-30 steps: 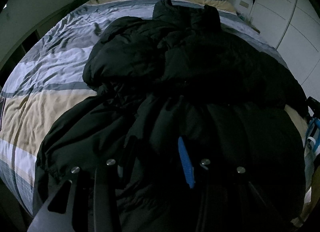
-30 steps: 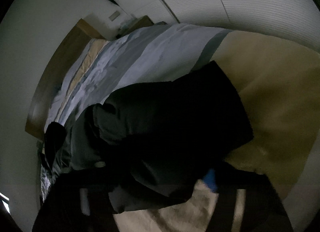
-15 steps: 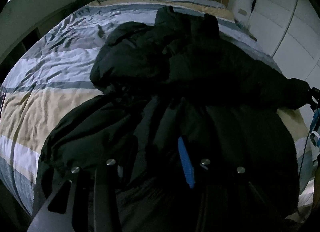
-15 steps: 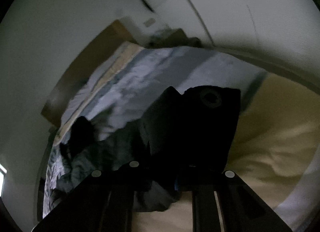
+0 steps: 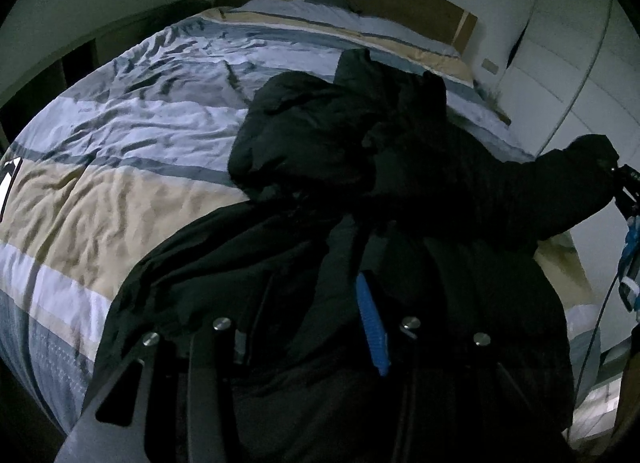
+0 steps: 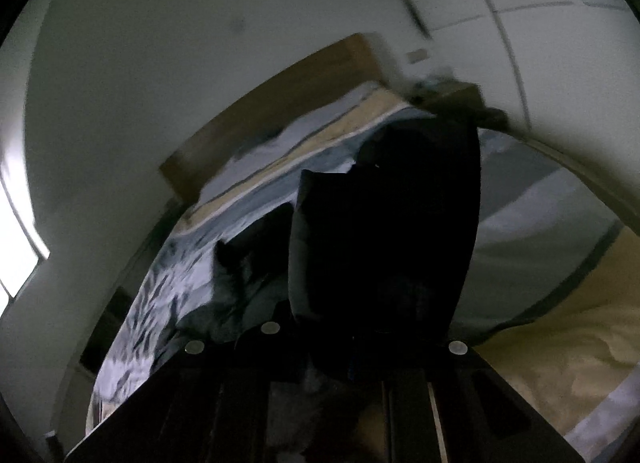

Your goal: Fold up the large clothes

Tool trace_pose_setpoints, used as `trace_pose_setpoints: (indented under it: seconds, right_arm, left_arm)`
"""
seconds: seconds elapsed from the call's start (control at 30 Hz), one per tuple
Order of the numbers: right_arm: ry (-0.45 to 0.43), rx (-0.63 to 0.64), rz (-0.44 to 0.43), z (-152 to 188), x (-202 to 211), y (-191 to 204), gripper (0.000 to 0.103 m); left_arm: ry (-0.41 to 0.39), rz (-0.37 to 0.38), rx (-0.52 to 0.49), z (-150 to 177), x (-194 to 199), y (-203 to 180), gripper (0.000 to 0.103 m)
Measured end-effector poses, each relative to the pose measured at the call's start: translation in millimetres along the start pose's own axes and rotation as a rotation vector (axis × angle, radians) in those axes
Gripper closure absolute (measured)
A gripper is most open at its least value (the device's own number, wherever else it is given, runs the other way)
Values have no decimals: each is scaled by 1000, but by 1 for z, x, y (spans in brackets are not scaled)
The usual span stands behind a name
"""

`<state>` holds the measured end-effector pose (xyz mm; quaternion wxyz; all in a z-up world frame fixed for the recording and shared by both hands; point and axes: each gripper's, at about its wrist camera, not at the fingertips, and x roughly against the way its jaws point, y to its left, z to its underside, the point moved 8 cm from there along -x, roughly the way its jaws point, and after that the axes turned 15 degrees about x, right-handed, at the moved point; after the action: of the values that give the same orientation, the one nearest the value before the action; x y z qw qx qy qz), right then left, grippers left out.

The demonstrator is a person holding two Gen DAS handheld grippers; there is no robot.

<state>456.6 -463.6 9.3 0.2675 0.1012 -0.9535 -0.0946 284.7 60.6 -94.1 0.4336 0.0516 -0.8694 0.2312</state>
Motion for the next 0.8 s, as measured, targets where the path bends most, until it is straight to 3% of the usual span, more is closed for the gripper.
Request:
trace_pose_setpoints:
  seconds: [0.2, 0.4, 0.7, 0.77, 0.8]
  right_arm:
    - [82, 132, -50, 32, -12, 70, 89]
    - [204, 274, -73, 87, -36, 130, 89]
    - [406, 383, -30, 177, -69, 157, 86]
    - [412, 375, -32, 183, -64, 157, 81]
    - [412, 369, -41, 184, -59, 157, 73]
  left_arm:
    - [-21, 7, 57, -4, 16, 33, 63]
    - [-30, 3, 99, -3, 26, 62, 63]
    - [-49, -2, 143, -4, 46, 88, 63]
    - [-63, 6, 139, -7, 55, 84, 63]
    - [-68, 10, 137, -9, 58, 81, 63]
